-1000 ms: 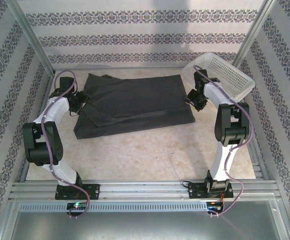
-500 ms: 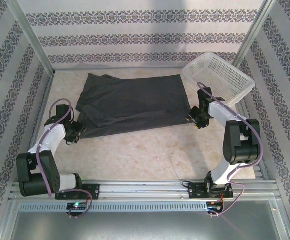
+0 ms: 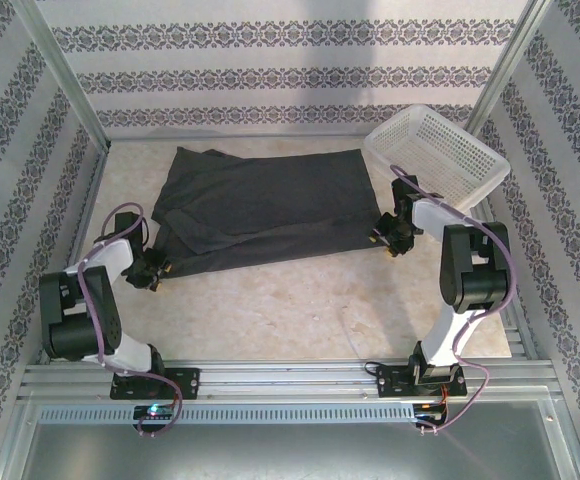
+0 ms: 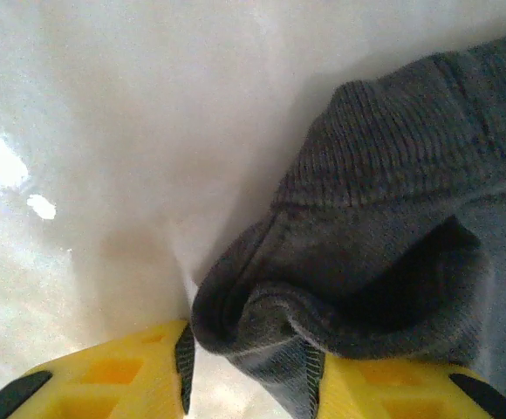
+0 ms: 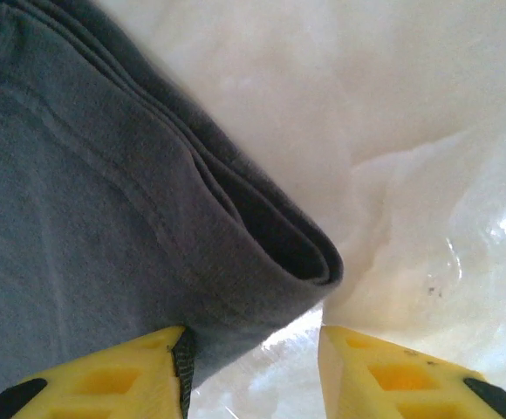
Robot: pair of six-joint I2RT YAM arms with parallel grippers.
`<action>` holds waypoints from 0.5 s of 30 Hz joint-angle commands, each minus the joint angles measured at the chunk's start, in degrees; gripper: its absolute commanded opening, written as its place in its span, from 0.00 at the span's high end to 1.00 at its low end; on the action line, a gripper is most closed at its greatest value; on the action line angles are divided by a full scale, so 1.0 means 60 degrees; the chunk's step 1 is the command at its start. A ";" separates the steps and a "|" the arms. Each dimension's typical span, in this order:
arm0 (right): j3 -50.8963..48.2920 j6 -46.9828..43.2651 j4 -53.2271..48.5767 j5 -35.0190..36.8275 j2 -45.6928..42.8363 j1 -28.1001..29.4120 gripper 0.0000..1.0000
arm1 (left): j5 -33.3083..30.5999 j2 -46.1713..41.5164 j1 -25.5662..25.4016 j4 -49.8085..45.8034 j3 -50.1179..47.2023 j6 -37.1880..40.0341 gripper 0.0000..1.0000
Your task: Fold and stack the t-shirts
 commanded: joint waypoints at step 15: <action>0.2328 -0.0180 -0.0563 0.0421 0.0949 0.0299 1.00 | 0.0027 0.0870 0.0142 0.0634 0.2351 0.0530 1.00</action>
